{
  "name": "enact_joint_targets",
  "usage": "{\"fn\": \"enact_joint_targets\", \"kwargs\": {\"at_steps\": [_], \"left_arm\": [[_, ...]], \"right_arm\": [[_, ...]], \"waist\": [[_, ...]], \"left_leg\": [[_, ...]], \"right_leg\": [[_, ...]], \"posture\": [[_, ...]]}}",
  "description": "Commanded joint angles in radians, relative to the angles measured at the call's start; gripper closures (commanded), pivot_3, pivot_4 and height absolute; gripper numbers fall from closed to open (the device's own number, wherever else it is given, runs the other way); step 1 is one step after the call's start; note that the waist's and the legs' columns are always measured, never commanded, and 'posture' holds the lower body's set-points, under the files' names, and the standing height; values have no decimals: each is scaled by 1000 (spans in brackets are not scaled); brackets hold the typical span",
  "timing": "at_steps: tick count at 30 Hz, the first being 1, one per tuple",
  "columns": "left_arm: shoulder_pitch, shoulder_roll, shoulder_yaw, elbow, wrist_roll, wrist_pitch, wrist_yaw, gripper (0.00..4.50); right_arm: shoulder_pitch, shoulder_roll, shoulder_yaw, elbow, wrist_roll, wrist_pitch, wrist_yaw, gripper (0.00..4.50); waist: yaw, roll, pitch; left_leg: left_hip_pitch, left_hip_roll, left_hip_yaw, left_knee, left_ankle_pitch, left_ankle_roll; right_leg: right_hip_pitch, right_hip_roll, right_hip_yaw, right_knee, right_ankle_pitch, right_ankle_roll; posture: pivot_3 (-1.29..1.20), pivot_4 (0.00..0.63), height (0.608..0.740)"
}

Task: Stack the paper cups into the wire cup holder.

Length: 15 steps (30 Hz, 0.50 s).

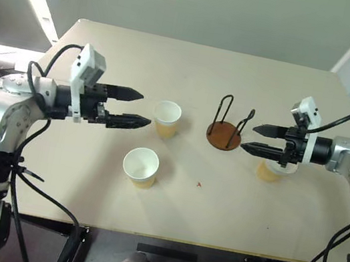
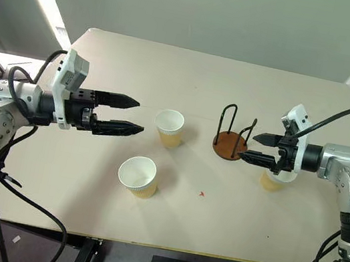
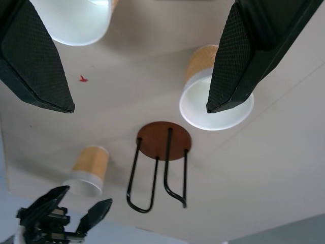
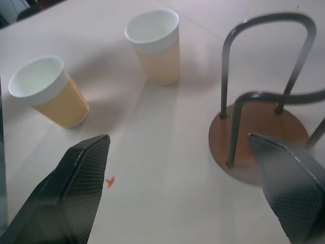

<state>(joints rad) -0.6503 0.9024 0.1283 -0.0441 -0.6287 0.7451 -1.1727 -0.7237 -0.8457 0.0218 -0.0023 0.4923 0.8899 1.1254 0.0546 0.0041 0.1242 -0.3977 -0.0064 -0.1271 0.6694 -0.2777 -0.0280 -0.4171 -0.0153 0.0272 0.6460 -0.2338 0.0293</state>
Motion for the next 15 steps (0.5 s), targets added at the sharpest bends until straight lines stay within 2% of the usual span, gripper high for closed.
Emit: {"fn": "enact_joint_targets", "kwargs": {"at_steps": [1,15], "left_arm": [[-5,26,6,-31,-11,-8,-31,45],[-42,39,-23,13,25,-32,-61,45]], "right_arm": [[-3,-21,2,-37,0,-3,9,0],[-14,40,46,-15,-45,-35,-54,0]], "waist": [[0,0,0],[-2,0,0]], "left_leg": [[0,0,0,0,0,0],[0,0,0,0,0,0]], "right_leg": [[0,0,0,0,0,0],[0,0,0,0,0,0]], "posture": [[0,150,740],[0,150,740]]}}
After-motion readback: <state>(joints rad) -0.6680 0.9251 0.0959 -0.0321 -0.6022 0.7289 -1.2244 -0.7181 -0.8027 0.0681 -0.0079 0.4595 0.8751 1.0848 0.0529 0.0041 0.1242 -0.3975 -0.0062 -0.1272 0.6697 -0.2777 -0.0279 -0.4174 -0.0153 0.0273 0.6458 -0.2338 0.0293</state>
